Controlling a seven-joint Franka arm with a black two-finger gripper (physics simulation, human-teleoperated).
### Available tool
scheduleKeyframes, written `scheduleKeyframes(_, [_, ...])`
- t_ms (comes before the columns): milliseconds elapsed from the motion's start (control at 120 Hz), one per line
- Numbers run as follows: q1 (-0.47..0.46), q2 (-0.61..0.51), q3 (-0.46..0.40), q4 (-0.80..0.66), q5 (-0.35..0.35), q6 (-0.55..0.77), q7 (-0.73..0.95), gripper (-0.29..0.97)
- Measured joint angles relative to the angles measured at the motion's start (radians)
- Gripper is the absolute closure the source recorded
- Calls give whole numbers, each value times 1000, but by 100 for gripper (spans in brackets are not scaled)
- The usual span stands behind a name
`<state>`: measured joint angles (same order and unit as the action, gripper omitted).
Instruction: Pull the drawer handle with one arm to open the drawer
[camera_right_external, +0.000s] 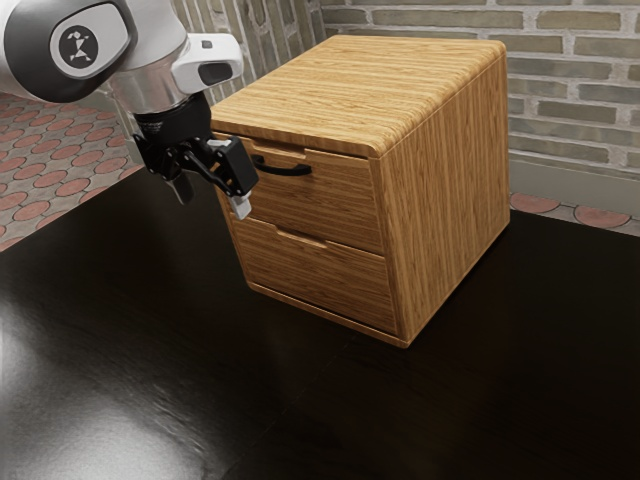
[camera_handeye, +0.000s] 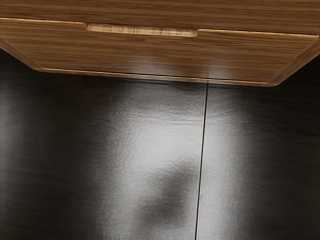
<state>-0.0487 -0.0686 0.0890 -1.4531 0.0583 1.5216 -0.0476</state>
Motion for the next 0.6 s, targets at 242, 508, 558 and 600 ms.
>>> scheduleKeyframes(242, [10, -12, -15, 216, -10, -50, -40, 0])
scheduleKeyframes(508, [-3, -4, -79, 339, -6, -111, -510, 0])
scheduleKeyframes(558, [8, 1, -80, 325, -4, -98, -591, 0])
scheduleKeyframes(600, [17, 3, -80, 306, -3, -84, -653, 0])
